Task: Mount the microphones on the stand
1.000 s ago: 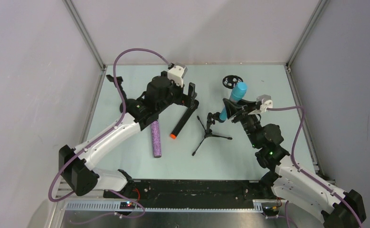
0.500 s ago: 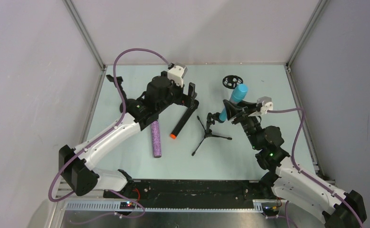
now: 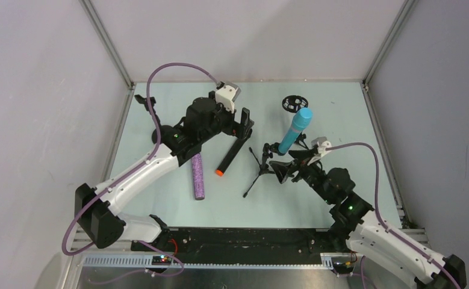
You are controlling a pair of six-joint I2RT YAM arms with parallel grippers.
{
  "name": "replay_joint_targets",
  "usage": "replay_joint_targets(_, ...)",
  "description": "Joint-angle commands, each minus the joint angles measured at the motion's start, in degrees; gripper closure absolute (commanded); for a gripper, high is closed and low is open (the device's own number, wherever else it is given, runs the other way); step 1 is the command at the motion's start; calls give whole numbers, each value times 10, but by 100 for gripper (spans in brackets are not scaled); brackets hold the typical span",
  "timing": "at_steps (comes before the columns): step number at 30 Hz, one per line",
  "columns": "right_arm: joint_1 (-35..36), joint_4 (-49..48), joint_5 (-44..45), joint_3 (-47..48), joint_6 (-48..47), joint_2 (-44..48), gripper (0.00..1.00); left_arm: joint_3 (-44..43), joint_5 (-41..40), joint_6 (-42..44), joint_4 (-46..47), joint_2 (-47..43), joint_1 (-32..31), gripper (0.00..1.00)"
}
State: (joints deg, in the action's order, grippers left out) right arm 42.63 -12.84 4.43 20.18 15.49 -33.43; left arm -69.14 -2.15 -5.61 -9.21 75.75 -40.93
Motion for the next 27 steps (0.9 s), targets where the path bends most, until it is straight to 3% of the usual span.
replay_joint_targets(1,-4,-9,-11,23,19,41,2,23,62,22,51,-18,3,0)
replay_joint_targets(9,-14,27,-8,24,23,62,1,76,184,73,133,-45,3,0)
replay_joint_targets(15,-21,52,-8,24,26,72,1,85,343,100,159,-29,3,1)
replay_joint_targets(20,-31,75,-2,24,25,93,1,70,458,94,162,24,3,7)
replay_joint_targets(27,-44,108,2,23,28,113,1,51,455,66,169,77,-3,11)
